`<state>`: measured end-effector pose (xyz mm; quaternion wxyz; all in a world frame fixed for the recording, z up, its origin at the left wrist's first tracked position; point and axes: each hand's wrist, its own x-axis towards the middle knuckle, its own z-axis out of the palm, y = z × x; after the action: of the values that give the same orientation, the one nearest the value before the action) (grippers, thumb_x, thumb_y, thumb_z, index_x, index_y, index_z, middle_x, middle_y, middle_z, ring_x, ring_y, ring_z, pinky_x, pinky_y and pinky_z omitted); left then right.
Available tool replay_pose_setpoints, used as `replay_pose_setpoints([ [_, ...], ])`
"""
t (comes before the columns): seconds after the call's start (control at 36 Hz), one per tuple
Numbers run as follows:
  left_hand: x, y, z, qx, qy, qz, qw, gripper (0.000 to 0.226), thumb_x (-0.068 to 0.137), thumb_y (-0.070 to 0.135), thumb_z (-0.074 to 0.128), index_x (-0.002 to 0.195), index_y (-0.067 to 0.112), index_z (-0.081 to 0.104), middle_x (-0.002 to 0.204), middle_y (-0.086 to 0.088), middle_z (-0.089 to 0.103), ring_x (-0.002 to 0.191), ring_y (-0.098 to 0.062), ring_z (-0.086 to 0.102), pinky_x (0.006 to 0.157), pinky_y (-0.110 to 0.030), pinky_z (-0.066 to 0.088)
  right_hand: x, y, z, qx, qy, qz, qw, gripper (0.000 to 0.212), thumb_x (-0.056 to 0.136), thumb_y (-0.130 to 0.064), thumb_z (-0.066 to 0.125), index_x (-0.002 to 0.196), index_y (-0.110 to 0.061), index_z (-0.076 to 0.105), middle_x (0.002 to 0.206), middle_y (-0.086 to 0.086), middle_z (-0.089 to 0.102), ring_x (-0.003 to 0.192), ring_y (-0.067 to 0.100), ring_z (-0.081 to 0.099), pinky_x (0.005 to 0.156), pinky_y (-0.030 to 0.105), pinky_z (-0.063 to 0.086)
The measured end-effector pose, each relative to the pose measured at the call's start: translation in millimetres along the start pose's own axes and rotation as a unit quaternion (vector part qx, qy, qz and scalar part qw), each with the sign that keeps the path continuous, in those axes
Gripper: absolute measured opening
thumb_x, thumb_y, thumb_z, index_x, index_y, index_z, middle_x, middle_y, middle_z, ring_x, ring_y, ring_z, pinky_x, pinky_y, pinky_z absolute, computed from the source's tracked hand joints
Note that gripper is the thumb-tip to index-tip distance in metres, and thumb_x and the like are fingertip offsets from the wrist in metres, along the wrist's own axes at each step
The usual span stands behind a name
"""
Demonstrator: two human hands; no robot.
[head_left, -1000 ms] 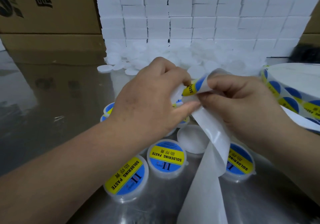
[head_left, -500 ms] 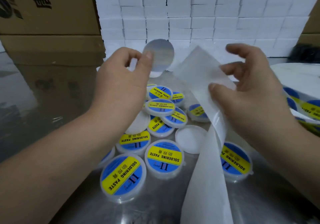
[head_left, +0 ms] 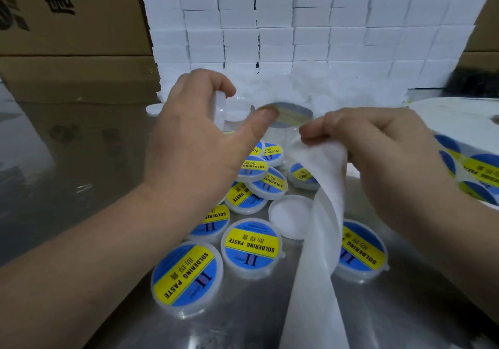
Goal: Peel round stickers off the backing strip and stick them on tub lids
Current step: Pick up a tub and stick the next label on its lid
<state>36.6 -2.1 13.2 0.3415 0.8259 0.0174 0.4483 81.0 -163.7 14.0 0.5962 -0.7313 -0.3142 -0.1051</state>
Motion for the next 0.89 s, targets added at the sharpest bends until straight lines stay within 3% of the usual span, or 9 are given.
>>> replay_pose_setpoints([
  [0.14, -0.6, 2.7, -2.4, 0.017, -0.007, 0.049, 0.999, 0.038, 0.063, 0.055, 0.065, 0.09, 0.039, 0.043, 0.086, 0.022, 0.045, 0.077, -0.004, 0.047, 0.068, -0.015, 0.04, 4.4, 0.1, 0.0, 0.066, 0.022, 0.046, 0.997, 0.027, 0.072, -0.047, 0.055, 0.061, -0.03, 0.073, 0.066, -0.009, 0.071, 0.062, 0.0, 0.063, 0.056, 0.014, 0.045],
  [0.25, -0.1, 0.6, -3.8, 0.044, -0.017, 0.083, 0.995, 0.042, 0.062, 0.052, 0.069, 0.092, 0.035, 0.045, 0.086, 0.025, 0.042, 0.082, 0.001, 0.041, 0.07, -0.008, 0.034, 5.1, 0.2, 1.2, 0.074, 0.039, 0.056, 0.995, 0.009, 0.067, -0.027, 0.069, 0.058, -0.027, 0.072, 0.055, -0.01, 0.067, 0.052, 0.002, 0.059, 0.052, 0.018, 0.049],
  [0.36, 3.7, -4.8, -0.1, 0.085, -0.03, 0.082, 0.993, 0.044, 0.066, 0.042, 0.075, 0.094, 0.033, 0.042, 0.083, 0.023, 0.038, 0.081, 0.006, 0.032, 0.069, -0.007, 0.029, 4.5, 0.6, 3.1, 0.052, 0.063, 0.045, 0.996, 0.024, 0.078, -0.017, 0.065, 0.057, -0.026, 0.071, 0.055, -0.014, 0.066, 0.049, -0.001, 0.058, 0.047, 0.014, 0.046],
  [0.44, 6.6, -9.1, 2.8, 0.09, -0.038, 0.036, 0.995, 0.034, 0.075, 0.032, 0.071, 0.092, 0.035, 0.042, 0.084, 0.023, 0.042, 0.076, -0.003, 0.038, 0.06, -0.017, 0.031, 7.2, 2.7, -2.0, 0.024, 0.127, 0.042, 0.991, 0.031, 0.084, -0.017, 0.062, 0.054, -0.027, 0.067, 0.05, -0.016, 0.062, 0.044, -0.003, 0.052, 0.042, 0.01, 0.039],
  [0.53, 9.4, -8.1, 4.7, -0.029, -0.036, -0.09, 0.995, 0.011, 0.084, 0.038, 0.06, 0.085, 0.034, 0.05, 0.084, 0.015, 0.055, 0.071, -0.007, 0.056, 0.062, -0.006, 0.042, 11.0, 0.7, -6.6, 0.063, 0.155, 0.043, 0.985, 0.031, 0.083, -0.017, 0.061, 0.055, -0.026, 0.067, 0.052, -0.013, 0.061, 0.048, 0.0, 0.051, 0.043, 0.011, 0.04],
  [0.61, 13.5, -1.7, 7.1, -0.253, -0.058, -0.226, 0.939, 0.018, 0.095, 0.036, 0.042, 0.082, 0.028, 0.053, 0.087, 0.006, 0.062, 0.066, -0.009, 0.064, 0.066, -0.026, 0.053, 8.1, -0.6, -2.1, 0.078, 0.109, 0.041, 0.99, 0.032, 0.081, -0.013, 0.06, 0.052, -0.026, 0.065, 0.052, -0.013, 0.06, 0.047, -0.002, 0.05, 0.044, 0.01, 0.039],
  [0.72, 15.1, 0.1, 3.2, -0.426, -0.083, -0.322, 0.842, 0.044, 0.098, 0.041, 0.026, 0.078, 0.016, 0.057, 0.073, -0.007, 0.061, 0.055, -0.019, 0.055, 0.052, -0.021, 0.043, 5.0, -1.3, 1.7, 0.104, 0.042, 0.051, 0.992, 0.037, 0.08, -0.009, 0.061, 0.051, -0.03, 0.068, 0.05, -0.014, 0.059, 0.048, -0.002, 0.051, 0.047, 0.011, 0.041],
  [0.81, 16.0, -2.8, -0.3, -0.452, -0.102, -0.34, 0.818, 0.045, 0.095, 0.032, 0.025, 0.077, 0.012, 0.061, 0.068, -0.006, 0.049, 0.055, -0.016, 0.039, 0.049, -0.023, 0.03, 5.2, -1.4, 0.7, 0.134, 0.008, 0.06, 0.989, 0.021, 0.071, -0.019, 0.066, 0.055, -0.031, 0.071, 0.054, -0.011, 0.061, 0.054, 0.004, 0.055, 0.053, 0.015, 0.046],
  [0.89, 16.8, -1.6, 1.4, -0.449, -0.093, -0.346, 0.818, 0.032, 0.09, 0.016, 0.033, 0.08, 0.01, 0.063, 0.068, -0.003, 0.044, 0.054, -0.013, 0.037, 0.048, -0.02, 0.03, 4.8, -0.8, 0.8, 0.146, -0.02, 0.063, 0.987, 0.017, 0.063, -0.024, 0.06, 0.06, -0.034, 0.073, 0.051, -0.01, 0.058, 0.055, 0.006, 0.055, 0.056, 0.021, 0.047],
])
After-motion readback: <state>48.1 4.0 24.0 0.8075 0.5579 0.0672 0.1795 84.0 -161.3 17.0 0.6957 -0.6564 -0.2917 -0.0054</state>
